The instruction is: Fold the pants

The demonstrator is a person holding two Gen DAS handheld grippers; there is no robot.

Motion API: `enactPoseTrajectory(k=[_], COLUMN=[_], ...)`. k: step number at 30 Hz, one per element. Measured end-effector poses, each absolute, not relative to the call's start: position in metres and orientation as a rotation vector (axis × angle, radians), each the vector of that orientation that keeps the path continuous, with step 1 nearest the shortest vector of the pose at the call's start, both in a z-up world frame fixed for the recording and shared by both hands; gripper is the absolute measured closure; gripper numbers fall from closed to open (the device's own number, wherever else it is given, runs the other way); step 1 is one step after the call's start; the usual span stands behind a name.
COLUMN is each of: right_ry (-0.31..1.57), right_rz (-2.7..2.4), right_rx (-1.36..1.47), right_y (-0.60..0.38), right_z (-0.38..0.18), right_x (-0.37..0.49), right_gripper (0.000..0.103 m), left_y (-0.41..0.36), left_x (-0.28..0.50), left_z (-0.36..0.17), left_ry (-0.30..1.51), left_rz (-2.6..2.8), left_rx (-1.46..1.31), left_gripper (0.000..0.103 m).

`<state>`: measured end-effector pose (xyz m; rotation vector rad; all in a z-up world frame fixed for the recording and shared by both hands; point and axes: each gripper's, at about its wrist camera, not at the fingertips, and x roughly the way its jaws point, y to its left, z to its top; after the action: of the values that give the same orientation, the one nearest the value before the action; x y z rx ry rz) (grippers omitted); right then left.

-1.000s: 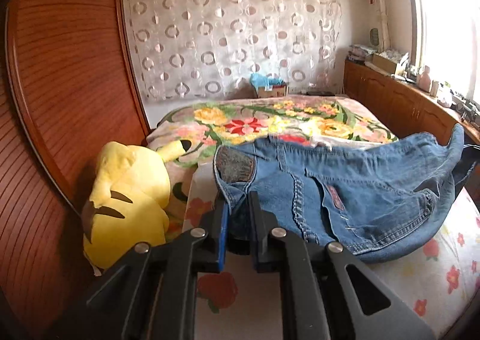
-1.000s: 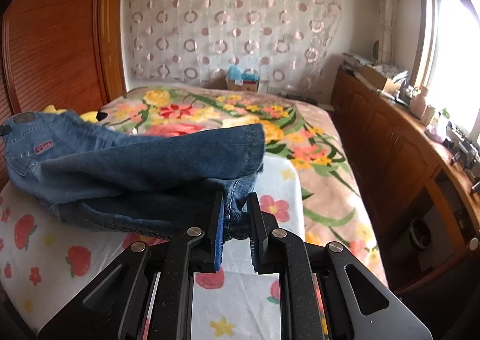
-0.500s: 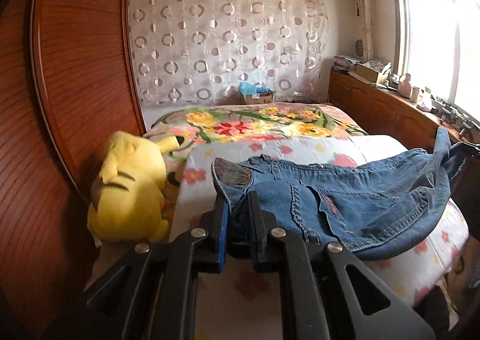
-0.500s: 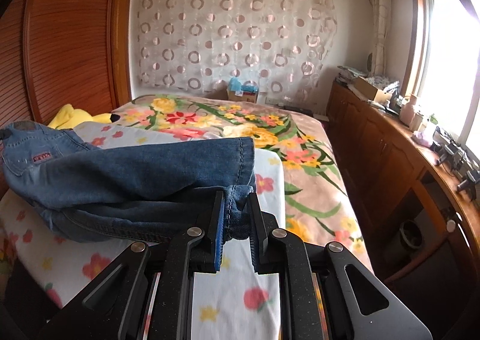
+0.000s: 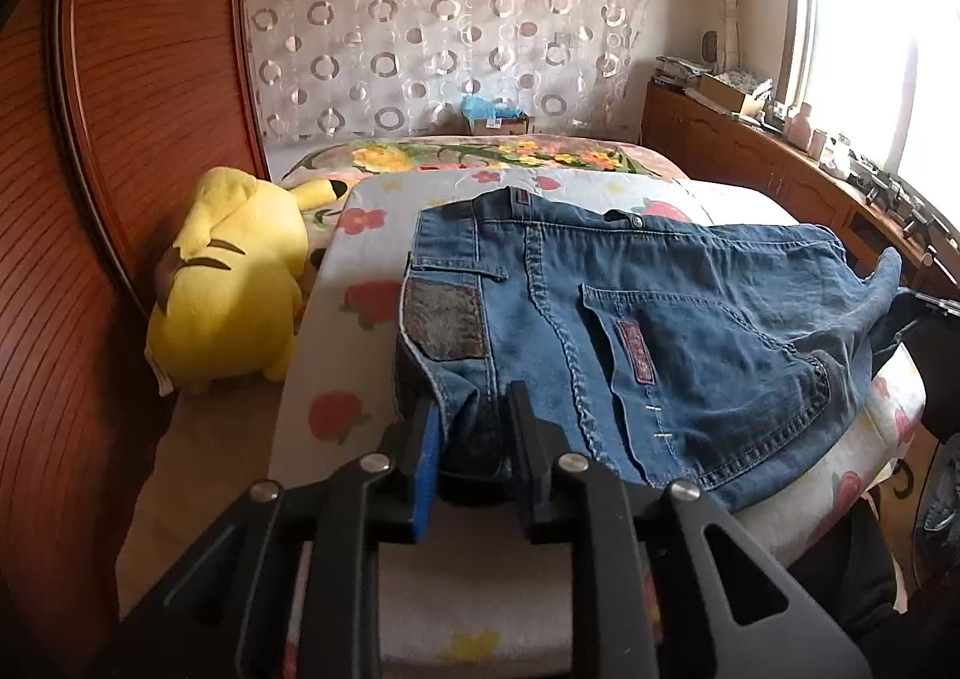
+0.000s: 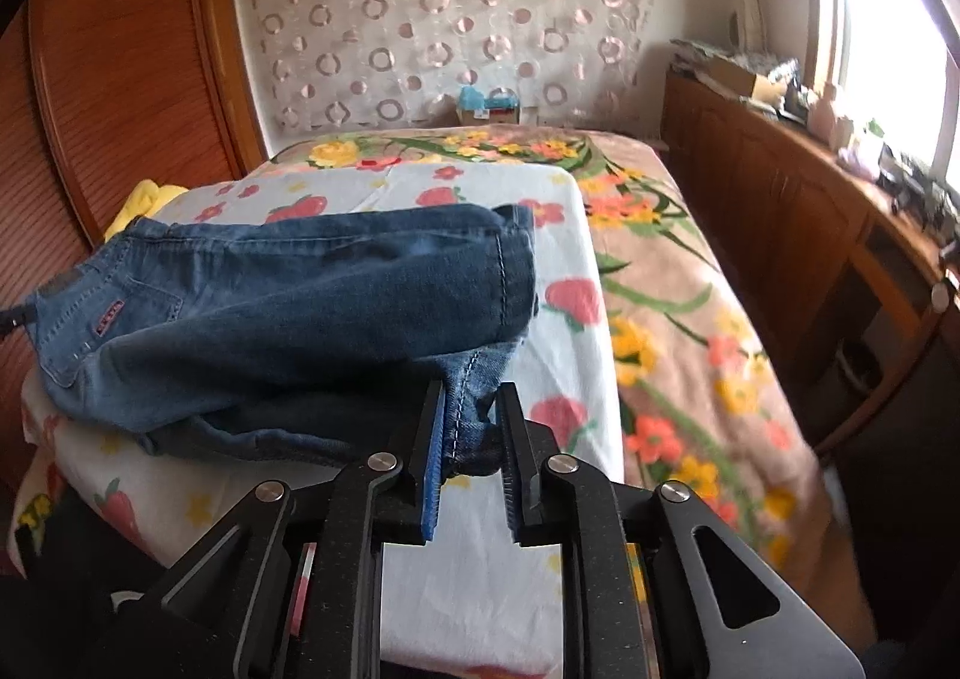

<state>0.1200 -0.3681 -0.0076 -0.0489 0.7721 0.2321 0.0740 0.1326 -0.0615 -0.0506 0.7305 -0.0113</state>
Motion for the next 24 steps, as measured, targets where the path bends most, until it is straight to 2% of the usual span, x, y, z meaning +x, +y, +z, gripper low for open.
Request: enactPoseTrajectory(k=[4,6,8,10,24], right_ry=[0.771,0.763,0.746,0.736,0.753], right_rz=[0.219,0.217,0.222,0.229,0.228], right_rx=[-0.049,-0.044,-0.038,-0.036,0.018], right_y=[-0.37,-0.37,-0.37,-0.37,-0.368], right_z=[-0.008,-0.004,0.0,0.002,-0.018], right_x=[0.113,0.111,0.108,0.107,0.125], right_gripper=[0.083,0.071,0.055,0.053,0.052], left_y=[0.136,0.134,0.131,0.123,0.057], left_x=[0.071,0.066,0.063,0.061,0.089], left_z=[-0.058,-0.053,-0.048,-0.042,-0.043], left_ry=[0.717,0.698,0.683,0.657,0.654], left_rz=[-0.019,-0.026,-0.04,-0.047,-0.202], left_rx=[-0.048,-0.04,-0.036,-0.027,-0.021], left_gripper=[0.067,0.062,0.058,0.043,0.043])
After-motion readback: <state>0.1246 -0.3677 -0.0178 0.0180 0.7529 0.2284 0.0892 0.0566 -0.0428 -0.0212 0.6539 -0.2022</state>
